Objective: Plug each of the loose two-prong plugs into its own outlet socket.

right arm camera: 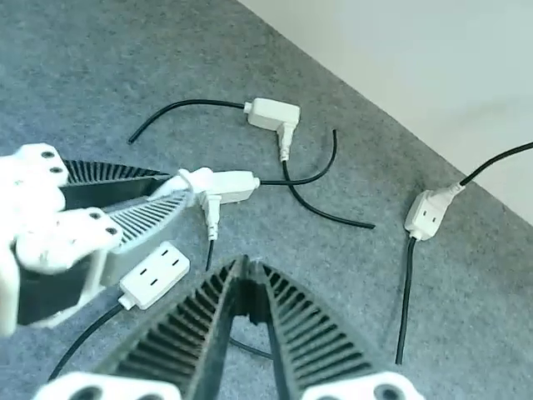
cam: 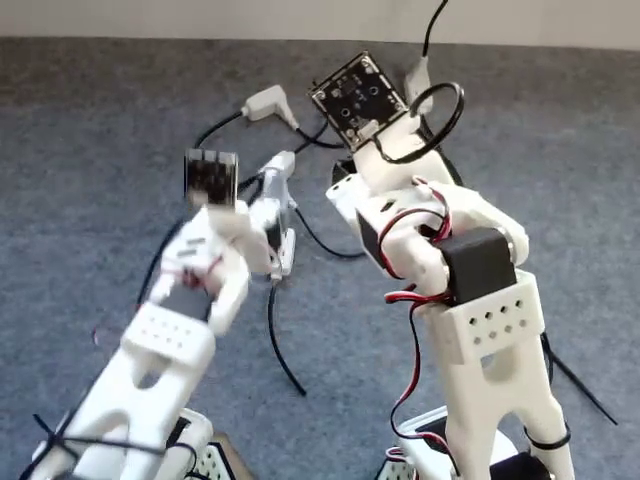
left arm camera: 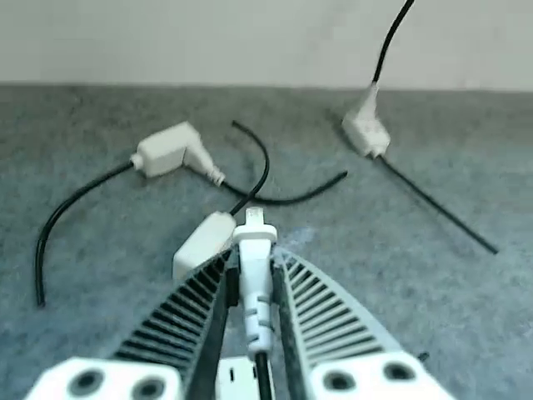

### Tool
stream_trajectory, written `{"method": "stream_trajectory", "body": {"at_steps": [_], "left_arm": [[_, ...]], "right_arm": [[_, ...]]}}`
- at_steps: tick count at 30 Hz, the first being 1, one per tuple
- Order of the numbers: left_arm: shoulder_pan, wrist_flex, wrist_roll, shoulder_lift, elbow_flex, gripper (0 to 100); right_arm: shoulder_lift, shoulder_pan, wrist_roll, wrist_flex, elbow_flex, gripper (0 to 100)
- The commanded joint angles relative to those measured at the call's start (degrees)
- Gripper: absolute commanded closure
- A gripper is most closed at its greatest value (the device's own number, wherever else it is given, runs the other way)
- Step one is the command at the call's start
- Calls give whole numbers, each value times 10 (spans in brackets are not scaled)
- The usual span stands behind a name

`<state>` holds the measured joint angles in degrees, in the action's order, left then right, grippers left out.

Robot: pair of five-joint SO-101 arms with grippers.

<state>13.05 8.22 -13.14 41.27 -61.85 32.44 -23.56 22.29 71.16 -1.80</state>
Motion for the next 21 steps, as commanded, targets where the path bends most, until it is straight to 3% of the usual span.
{"method": "stream_trajectory", "body": {"at_steps": [1,8,16,21], "left_arm": [[-13,253,20,-84,200,994],[-9,375,173,-170,341,994],[20,494,473,-290,430,994],[20,545,607,-347,465,994]], "right_arm": [[16,15,-5,-17,5,991],[16,43,-5,-29,5,991],[16,44,-4,-29,5,991],[16,44,-4,-29,5,991]]}}
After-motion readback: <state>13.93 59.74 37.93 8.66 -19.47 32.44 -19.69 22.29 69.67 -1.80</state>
